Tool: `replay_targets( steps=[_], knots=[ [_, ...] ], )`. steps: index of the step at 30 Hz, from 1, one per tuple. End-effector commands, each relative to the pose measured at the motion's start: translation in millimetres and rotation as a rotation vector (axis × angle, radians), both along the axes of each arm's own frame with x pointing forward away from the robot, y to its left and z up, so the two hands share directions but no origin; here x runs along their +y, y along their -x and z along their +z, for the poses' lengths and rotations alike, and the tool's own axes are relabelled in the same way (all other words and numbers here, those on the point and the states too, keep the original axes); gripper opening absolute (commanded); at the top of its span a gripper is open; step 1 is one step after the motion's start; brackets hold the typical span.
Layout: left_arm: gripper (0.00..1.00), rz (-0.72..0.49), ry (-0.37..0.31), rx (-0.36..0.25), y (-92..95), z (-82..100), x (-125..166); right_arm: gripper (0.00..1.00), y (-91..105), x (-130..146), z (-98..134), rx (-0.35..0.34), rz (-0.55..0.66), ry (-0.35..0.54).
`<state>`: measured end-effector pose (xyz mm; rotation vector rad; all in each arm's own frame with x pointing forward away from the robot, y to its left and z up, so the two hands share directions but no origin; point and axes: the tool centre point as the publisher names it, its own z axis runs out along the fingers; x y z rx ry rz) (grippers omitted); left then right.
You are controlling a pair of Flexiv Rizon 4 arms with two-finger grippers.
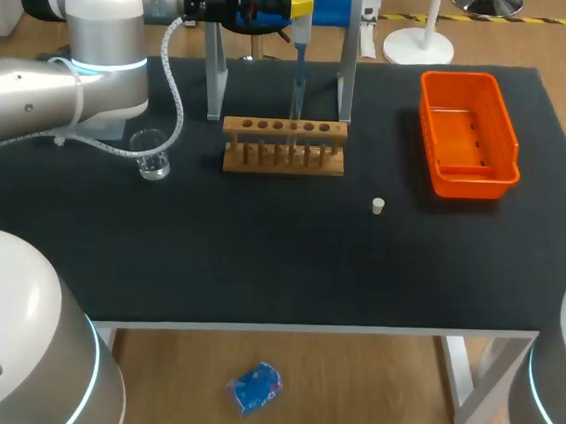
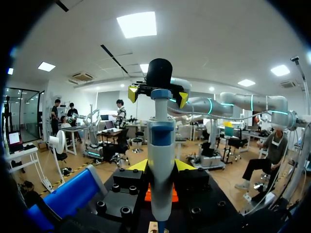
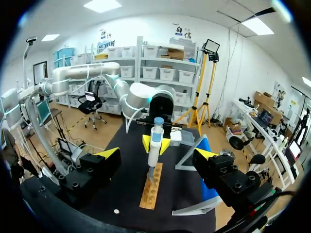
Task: Invert the test tube, pick up the pipette, mount the tip to pipette, aspirate from beaker and dispense into the tube, eject the tip, return the pipette, and cap with the stopper.
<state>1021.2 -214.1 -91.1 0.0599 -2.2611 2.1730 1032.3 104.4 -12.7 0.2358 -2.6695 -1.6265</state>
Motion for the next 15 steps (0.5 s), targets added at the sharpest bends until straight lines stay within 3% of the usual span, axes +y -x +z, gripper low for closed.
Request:
replay_targets(
  steps=[1,9,15],
  knots=[
    [0.00,0.002,0.002,-0.001,0.9,-0.2,-0.1,1.00,-1.8,-1.2,1.0,0.003,0.006,0.004],
    [0.00,0.002,0.002,-0.001,0.9,-0.2,-0.1,1.00,-1.8,-1.2,1.0,0.003,0.006,0.004],
    [0.00,0.002,0.002,-0.001,0.9,-0.2,-0.1,1.00,-5.7,8.2,0.0,0.039,0.001,-0.014]
  ],
)
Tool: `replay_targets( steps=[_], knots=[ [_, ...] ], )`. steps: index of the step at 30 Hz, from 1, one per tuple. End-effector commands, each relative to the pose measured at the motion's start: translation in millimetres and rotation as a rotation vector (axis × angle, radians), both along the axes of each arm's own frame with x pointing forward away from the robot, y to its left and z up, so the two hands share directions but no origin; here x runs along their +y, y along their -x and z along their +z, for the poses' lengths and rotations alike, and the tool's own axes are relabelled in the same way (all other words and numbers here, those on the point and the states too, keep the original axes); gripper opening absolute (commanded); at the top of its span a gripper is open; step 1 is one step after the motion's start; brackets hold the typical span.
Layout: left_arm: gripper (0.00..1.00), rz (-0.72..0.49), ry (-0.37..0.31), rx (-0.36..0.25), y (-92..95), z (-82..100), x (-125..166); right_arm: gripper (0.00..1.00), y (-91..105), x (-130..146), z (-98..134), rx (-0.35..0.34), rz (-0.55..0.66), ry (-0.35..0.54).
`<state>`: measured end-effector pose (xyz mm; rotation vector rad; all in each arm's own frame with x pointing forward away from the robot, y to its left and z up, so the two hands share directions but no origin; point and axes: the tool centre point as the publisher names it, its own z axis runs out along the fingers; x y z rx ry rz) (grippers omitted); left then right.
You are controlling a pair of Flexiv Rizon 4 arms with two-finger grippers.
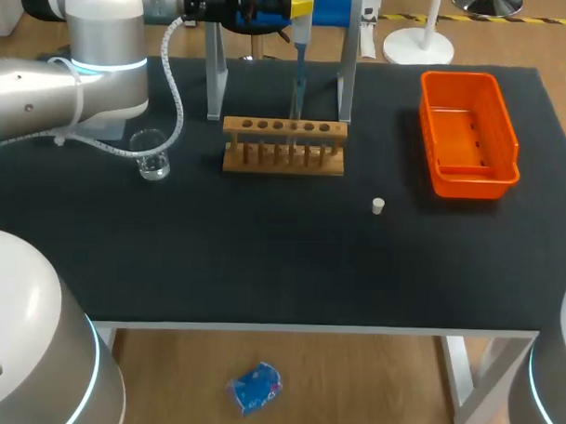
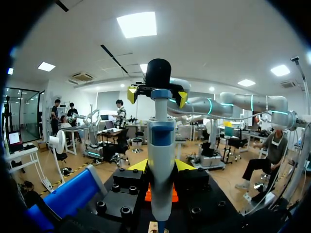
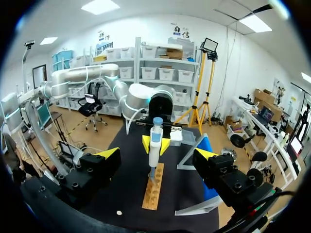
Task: Invert the test tube, pick up the pipette, mount the tip to pipette, aspirate from beaker and dispense into the tube, eject the tip, return the pipette, and cap with the stopper.
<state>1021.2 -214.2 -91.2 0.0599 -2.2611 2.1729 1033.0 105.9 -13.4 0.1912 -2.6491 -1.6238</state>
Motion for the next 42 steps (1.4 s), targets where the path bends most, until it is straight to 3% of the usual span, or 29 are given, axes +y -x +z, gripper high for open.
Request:
replay_targets(
  steps=[1,3,4,5,15,28,42],
  knots=[
    [0.00,0.002,0.002,-0.001,0.9,-0.2,0,0.80,-5.6,9,1,0.008,0.013,-0.009],
    [0.00,0.002,0.002,-0.001,0.9,-0.2,0,0.37,-5.0,13,3,0.005,0.016,-0.008],
    [0.00,0.002,0.002,-0.001,0.9,-0.2,0,0.10,-5.4,15,4,0.004,0.016,-0.014],
    [0.00,0.002,0.002,-0.001,0.9,-0.2,0,0.00,-5.8,16,6,0.001,0.014,-0.016],
    [0.00,0.002,0.002,-0.001,0.9,-0.2,0,0.00,-6.7,39,20,-0.018,0.038,-0.039],
    [0.00,0.002,0.002,-0.001,0.9,-0.2,0,0.00,-5.6,75,24,0.033,0.066,-0.069],
    [0.00,0.002,0.002,-0.001,0.9,-0.2,0,0.00,-7.1,89,18,0.043,0.109,-0.067]
  ],
)
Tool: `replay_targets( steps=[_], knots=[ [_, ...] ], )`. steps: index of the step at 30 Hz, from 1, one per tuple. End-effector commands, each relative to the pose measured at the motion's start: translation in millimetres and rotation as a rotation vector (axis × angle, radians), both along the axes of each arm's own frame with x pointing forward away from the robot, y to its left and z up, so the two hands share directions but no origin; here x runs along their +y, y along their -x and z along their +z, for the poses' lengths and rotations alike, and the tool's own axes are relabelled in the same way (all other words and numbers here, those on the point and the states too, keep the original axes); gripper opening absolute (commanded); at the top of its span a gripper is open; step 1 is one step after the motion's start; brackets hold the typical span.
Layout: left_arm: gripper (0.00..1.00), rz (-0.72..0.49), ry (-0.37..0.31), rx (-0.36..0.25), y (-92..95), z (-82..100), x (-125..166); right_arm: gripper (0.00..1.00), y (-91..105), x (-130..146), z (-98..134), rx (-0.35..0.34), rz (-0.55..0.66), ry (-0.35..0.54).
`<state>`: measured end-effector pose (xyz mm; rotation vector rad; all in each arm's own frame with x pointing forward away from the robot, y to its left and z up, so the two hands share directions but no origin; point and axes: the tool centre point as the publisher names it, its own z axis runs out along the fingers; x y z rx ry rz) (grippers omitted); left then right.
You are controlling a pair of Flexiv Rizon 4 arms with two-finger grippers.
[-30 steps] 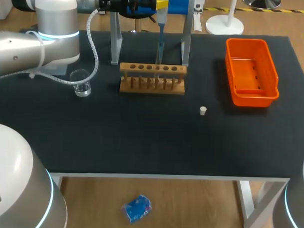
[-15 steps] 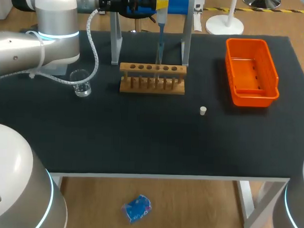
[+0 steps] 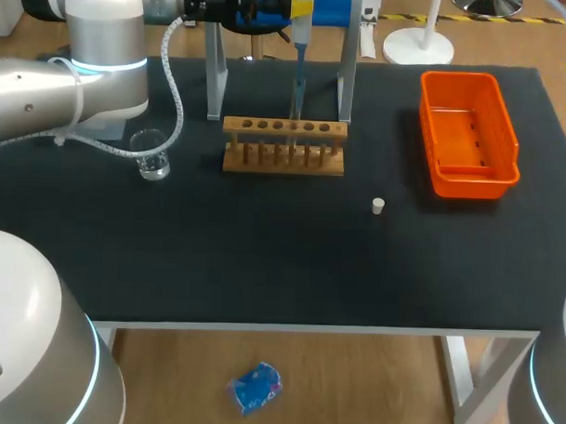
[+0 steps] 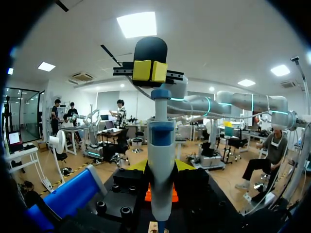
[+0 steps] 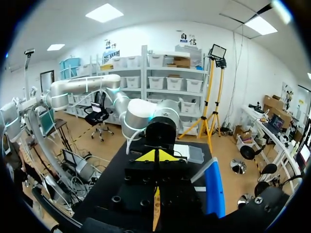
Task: Invert the test tube, pick up the pipette, mount the tip to pipette, aspirate from beaker and dispense into the tube, eject the tip, return the pipette, and cap with the stopper.
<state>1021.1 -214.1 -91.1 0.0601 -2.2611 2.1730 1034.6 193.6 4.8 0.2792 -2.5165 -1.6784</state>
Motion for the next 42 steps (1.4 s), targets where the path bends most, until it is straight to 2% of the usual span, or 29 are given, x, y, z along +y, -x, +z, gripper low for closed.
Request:
replay_targets(
  steps=[1,42],
  knots=[
    [0.00,0.002,0.002,-0.001,0.8,-0.2,0,0.00,-5.3,2,0,0.005,0.018,0.006],
    [0.00,0.002,0.002,-0.001,0.8,-0.2,0,0.00,3.5,8,-17,0.039,0.068,0.018]
  ],
)
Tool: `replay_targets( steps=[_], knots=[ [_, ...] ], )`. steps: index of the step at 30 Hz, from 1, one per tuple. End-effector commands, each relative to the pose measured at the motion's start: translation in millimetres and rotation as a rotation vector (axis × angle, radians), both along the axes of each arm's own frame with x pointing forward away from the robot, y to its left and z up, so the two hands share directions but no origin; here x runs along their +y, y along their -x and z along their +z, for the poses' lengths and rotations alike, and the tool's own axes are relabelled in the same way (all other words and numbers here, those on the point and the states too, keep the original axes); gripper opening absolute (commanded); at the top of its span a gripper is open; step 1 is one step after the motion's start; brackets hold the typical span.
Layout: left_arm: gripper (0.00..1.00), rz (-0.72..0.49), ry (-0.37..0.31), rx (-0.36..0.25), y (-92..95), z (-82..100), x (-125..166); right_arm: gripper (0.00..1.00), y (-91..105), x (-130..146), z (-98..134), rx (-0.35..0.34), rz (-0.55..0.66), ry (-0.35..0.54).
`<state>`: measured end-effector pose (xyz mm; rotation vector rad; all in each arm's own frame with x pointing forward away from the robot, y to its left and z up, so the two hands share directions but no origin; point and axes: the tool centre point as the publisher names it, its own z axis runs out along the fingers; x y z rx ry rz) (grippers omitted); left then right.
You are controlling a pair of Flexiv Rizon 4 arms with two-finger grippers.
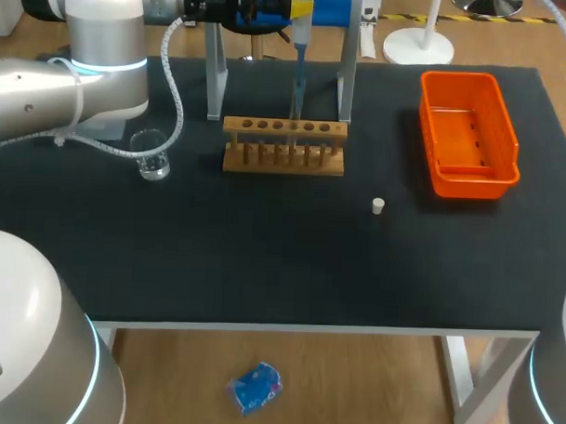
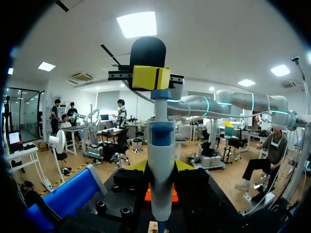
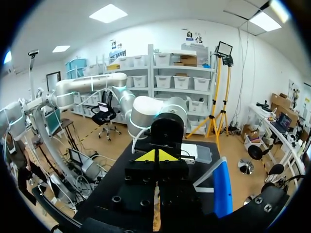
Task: Invert the test tube, pick up the pipette, mount the tip to pipette, aspirate from beaker and dispense into the tube, eject the tip, return the pipette, and cap with the stopper.
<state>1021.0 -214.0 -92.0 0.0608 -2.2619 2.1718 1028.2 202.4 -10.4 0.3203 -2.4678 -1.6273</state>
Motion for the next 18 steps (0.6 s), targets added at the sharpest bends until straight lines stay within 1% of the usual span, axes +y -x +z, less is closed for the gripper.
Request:
replay_targets(
  steps=[1,18],
  knots=[
    [0.00,0.002,0.003,-0.002,0.7,0.6,-0.2,0.00,-3.0,-1.1,-2.3,0.005,0.005,0.004],
    [0.00,0.002,0.003,-0.002,0.7,0.6,-0.2,0.00,-1.9,-0.6,-7.0,0.016,0.007,0.009]
  ],
)
